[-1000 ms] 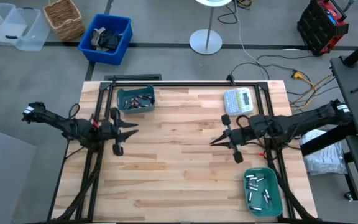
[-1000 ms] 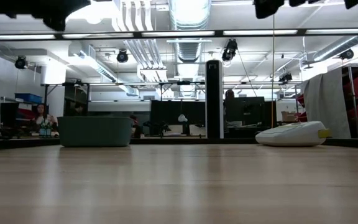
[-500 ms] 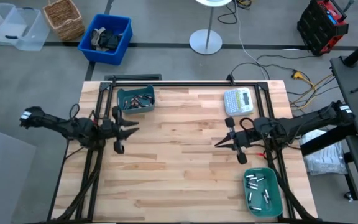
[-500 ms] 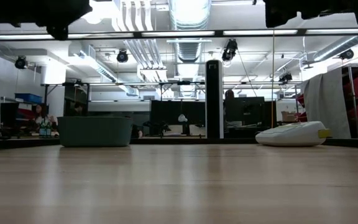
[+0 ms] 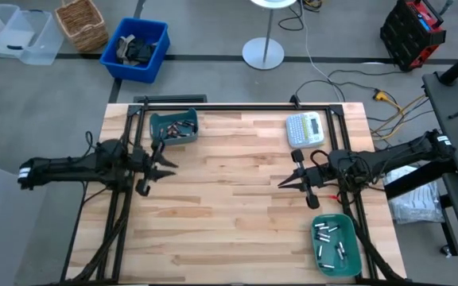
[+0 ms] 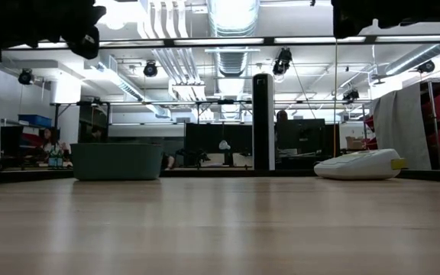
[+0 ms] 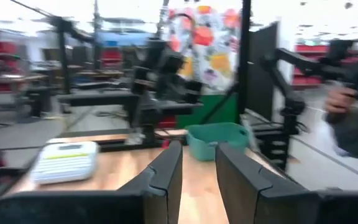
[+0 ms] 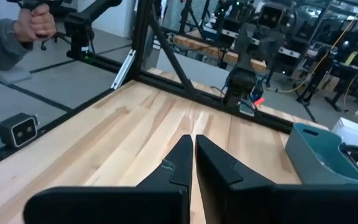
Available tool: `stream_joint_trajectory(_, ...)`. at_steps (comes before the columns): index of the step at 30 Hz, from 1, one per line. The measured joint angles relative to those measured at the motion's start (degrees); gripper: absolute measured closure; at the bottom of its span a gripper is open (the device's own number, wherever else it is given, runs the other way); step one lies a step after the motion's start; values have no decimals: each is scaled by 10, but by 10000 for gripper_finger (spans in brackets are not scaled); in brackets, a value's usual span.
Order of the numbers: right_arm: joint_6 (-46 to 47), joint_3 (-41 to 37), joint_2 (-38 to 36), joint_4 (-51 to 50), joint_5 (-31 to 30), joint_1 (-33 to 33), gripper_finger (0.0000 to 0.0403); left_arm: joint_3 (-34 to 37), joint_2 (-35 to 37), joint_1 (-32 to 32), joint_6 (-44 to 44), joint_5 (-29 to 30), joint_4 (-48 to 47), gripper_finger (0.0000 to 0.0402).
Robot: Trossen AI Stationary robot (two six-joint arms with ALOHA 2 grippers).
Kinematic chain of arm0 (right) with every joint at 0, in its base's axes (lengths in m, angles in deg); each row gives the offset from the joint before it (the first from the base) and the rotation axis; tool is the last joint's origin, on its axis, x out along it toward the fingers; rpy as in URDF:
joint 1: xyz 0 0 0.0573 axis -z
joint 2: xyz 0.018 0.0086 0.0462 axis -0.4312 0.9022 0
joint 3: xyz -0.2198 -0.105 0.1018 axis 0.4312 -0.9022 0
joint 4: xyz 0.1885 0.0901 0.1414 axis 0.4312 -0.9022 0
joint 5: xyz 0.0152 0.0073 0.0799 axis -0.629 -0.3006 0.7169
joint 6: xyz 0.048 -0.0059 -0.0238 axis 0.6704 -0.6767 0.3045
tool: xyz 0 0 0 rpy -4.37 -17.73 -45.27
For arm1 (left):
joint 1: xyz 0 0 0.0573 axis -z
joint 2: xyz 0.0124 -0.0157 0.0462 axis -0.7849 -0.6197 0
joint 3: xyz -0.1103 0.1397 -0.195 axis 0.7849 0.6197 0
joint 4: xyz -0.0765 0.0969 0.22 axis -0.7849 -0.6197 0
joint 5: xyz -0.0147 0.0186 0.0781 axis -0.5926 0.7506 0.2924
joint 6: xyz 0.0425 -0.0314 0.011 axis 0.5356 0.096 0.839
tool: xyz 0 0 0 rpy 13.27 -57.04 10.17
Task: Sort batteries
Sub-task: Return to Home Position
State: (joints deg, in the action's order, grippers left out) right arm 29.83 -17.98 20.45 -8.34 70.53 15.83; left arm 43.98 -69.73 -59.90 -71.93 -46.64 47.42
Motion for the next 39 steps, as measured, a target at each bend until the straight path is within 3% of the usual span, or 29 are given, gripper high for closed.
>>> stream_joint_trajectory(2, 8, -5, 1, 1, 0, 0, 390, 6, 0, 25, -2, -2, 0, 324)
stream_joint_trajectory(4, 8, -10, 1, 0, 0, 0, 390, 13, 0, 62, 1, 35, 7, 324)
stream_joint_trajectory(9, 8, -14, 0, 2, -4, 0, 390, 34, -4, 191, 29, 192, 42, 324)
stream_joint_trajectory(12, 7, -14, 0, 2, -4, 0, 390, 45, 5, 254, 53, 318, 33, 324)
stream_joint_trajectory(14, 7, -14, 0, 2, -4, 0, 390, 45, 15, 276, 68, 351, 37, 324)
stream_joint_trajectory(19, 10, -14, 0, 2, -4, 0, 390, 44, 69, 282, 75, 329, -11, 324)
stream_joint_trajectory(27, 8, -14, 0, 2, -4, 0, 390, 35, 218, 281, 70, 310, -145, 324)
stream_joint_trajectory(35, 6, -22, -3, 7, -5, 3, 390, 41, 218, 280, 60, 308, -164, 324)
stream_joint_trajectory(39, 5, -54, -6, 70, -4, 7, 390, 53, 221, 280, 60, 305, -154, 324)
